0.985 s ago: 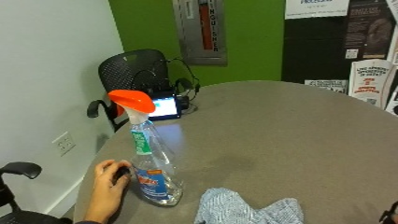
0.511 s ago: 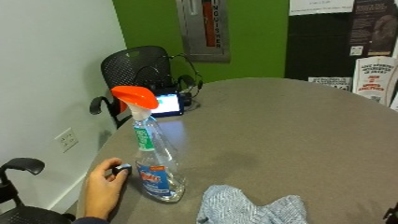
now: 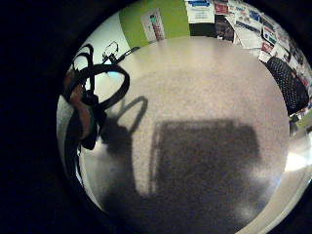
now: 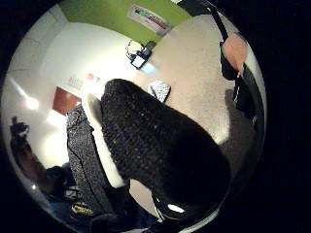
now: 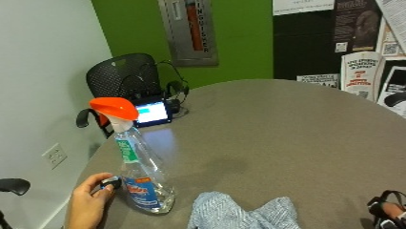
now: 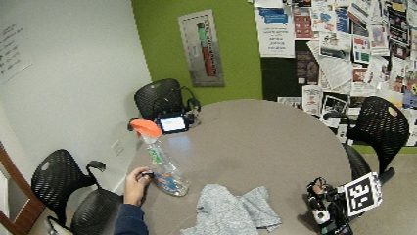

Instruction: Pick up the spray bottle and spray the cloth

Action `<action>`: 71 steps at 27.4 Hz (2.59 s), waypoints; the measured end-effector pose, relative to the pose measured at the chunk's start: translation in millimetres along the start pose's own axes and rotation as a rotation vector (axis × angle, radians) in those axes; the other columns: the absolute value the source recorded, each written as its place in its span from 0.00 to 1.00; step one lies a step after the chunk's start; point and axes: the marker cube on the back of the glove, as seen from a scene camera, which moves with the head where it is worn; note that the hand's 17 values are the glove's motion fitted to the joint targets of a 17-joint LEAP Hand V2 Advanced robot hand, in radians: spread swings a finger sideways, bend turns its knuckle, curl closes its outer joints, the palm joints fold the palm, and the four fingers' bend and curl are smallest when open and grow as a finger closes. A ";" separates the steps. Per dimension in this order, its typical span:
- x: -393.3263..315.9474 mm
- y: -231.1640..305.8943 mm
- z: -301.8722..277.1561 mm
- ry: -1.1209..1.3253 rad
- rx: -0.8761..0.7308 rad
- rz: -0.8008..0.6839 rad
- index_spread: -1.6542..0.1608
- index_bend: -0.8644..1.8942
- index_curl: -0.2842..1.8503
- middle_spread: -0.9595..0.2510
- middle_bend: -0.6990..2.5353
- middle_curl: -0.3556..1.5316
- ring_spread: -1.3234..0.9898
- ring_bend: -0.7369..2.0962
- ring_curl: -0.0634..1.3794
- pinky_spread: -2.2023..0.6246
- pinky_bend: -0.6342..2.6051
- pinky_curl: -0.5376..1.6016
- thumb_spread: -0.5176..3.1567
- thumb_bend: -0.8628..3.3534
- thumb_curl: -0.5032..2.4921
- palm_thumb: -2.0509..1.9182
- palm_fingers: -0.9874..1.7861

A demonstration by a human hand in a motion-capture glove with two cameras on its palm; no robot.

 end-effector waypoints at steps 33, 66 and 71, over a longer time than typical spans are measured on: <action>-1.8 6.4 6.8 -0.015 -0.017 -0.005 0.80 0.35 0.28 0.73 0.37 0.46 0.51 0.49 0.37 0.68 0.39 0.47 0.47 0.20 0.24 0.53 0.80; 24.8 58.1 36.7 -0.025 -0.065 0.053 0.80 0.36 0.27 0.73 0.37 0.46 0.51 0.49 0.38 0.68 0.39 0.47 0.48 0.20 0.24 0.53 0.80; 21.6 56.9 30.4 -0.040 -0.053 0.068 0.80 0.36 0.28 0.73 0.37 0.46 0.51 0.49 0.38 0.68 0.39 0.47 0.48 0.20 0.24 0.53 0.80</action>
